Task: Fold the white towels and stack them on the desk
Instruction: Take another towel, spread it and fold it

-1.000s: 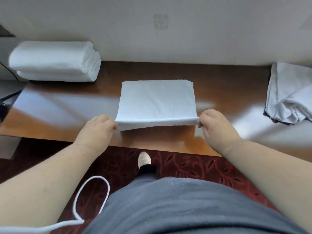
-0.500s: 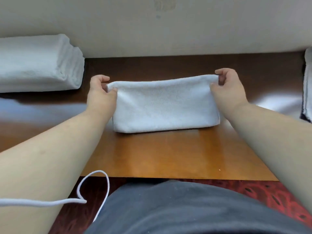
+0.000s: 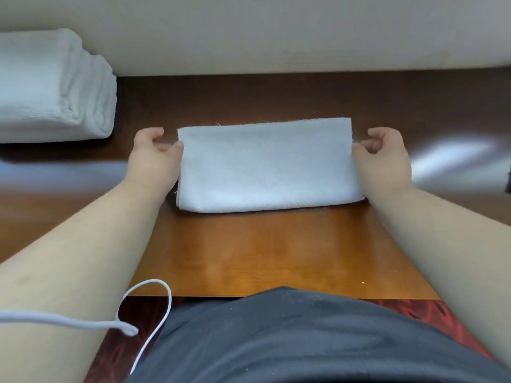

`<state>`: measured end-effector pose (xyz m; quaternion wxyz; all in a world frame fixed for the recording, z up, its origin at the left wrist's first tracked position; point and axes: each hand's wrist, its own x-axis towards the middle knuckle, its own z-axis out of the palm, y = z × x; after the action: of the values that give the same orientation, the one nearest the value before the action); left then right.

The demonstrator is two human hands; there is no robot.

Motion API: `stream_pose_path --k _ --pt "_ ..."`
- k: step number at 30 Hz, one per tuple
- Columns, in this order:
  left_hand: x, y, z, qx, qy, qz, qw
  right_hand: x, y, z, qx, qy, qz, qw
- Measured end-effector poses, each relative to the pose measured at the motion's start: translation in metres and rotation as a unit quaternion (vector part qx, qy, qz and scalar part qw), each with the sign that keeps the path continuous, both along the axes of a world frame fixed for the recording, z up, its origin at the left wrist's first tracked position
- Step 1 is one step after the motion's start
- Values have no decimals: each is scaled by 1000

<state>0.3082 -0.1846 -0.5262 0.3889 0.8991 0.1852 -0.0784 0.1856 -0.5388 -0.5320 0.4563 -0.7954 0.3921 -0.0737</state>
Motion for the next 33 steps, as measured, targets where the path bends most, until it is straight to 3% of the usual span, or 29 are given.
stream_pose_path --k 4,9,11,13,16,18,22,25,27,29,31,33 --pt "-25 -1 -15 77 76 -42 993 -14 0 -4 -37 77 86 993" --pt "-33 -6 -13 146 10 -60 987 -8 1 2 -95 105 109 984" --pt "-40 -18 -9 238 -81 -118 961 -7 12 5 -195 82 138 968" --pt "-54 -40 -4 264 -140 -262 918 -6 33 9 -273 38 226 934" --pt "-81 -71 -9 243 -126 -460 845 -7 60 5 -313 64 409 855" --pt "-89 -73 -19 286 -70 -492 819 -12 59 -5 -309 144 455 823" --pt "-75 -34 -33 340 -29 -440 831 -25 31 -19 -305 204 428 826" --pt "-67 -11 -31 317 25 -379 869 -28 24 -15 -235 192 333 893" --pt "-70 -11 -25 267 43 -255 928 -33 24 -7 -166 137 208 954" --pt "-72 -16 -17 175 45 -98 979 -33 27 5 -61 101 83 990" --pt "-67 -21 -10 59 87 15 994 -27 32 16 54 124 8 991" --pt "-55 -22 -3 39 141 45 988 -15 37 24 133 164 -26 977"
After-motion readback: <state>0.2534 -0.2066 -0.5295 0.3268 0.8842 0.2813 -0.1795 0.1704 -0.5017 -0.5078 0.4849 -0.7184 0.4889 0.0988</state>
